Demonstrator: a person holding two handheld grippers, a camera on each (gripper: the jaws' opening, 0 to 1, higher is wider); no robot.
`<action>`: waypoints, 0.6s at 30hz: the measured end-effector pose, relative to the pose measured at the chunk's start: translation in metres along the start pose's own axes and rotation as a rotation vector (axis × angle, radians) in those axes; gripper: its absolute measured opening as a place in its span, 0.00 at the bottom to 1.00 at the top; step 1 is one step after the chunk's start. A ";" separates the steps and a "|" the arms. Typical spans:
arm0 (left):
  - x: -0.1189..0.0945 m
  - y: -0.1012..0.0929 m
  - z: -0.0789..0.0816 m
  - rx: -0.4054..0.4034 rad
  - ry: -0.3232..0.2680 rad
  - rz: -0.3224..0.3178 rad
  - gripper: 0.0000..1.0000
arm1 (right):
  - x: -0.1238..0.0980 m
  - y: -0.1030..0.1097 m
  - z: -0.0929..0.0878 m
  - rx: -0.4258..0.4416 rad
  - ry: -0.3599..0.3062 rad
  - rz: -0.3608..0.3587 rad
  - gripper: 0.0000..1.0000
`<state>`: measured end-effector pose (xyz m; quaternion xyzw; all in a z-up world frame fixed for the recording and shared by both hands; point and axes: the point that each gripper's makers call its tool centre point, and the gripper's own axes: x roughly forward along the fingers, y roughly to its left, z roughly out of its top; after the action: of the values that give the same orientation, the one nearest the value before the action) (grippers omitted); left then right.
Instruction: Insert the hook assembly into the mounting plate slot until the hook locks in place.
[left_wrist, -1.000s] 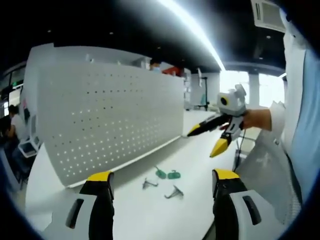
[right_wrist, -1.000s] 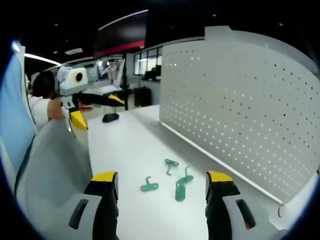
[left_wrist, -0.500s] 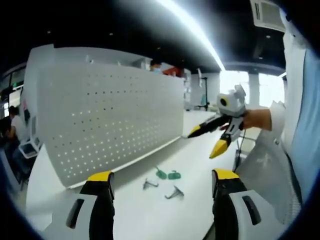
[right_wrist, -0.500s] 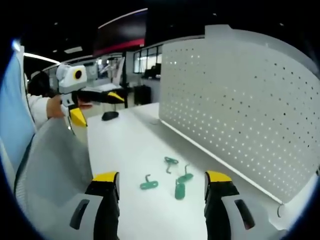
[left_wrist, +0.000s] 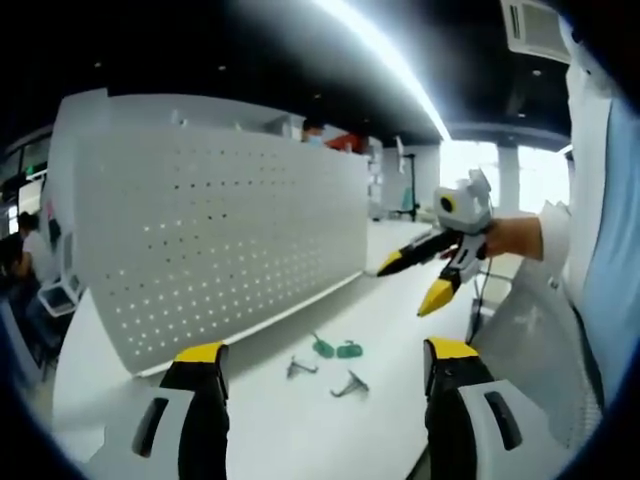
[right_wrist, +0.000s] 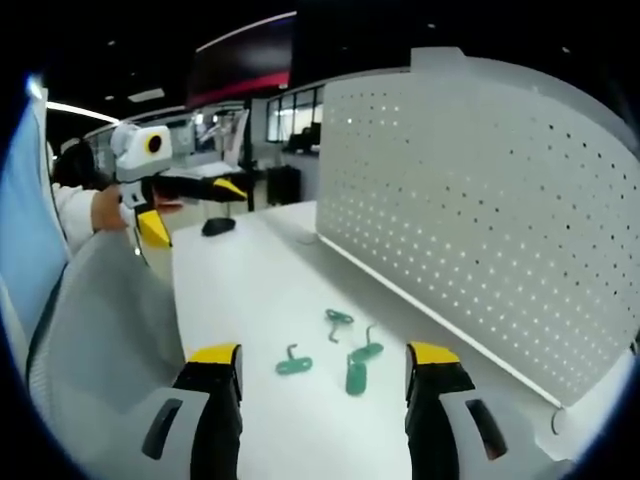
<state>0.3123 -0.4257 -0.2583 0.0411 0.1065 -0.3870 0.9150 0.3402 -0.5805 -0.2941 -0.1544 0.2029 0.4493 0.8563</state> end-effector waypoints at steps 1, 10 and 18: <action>0.000 0.000 0.000 0.000 0.001 0.000 0.82 | 0.000 0.000 0.000 0.000 0.000 0.000 0.66; 0.002 -0.001 -0.003 -0.003 0.012 -0.007 0.82 | 0.000 -0.003 -0.001 0.005 0.004 -0.005 0.66; 0.002 -0.003 -0.005 -0.006 0.020 -0.014 0.81 | 0.001 -0.004 -0.003 0.007 0.010 -0.006 0.65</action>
<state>0.3111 -0.4283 -0.2639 0.0414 0.1173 -0.3928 0.9112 0.3432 -0.5828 -0.2971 -0.1541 0.2081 0.4451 0.8573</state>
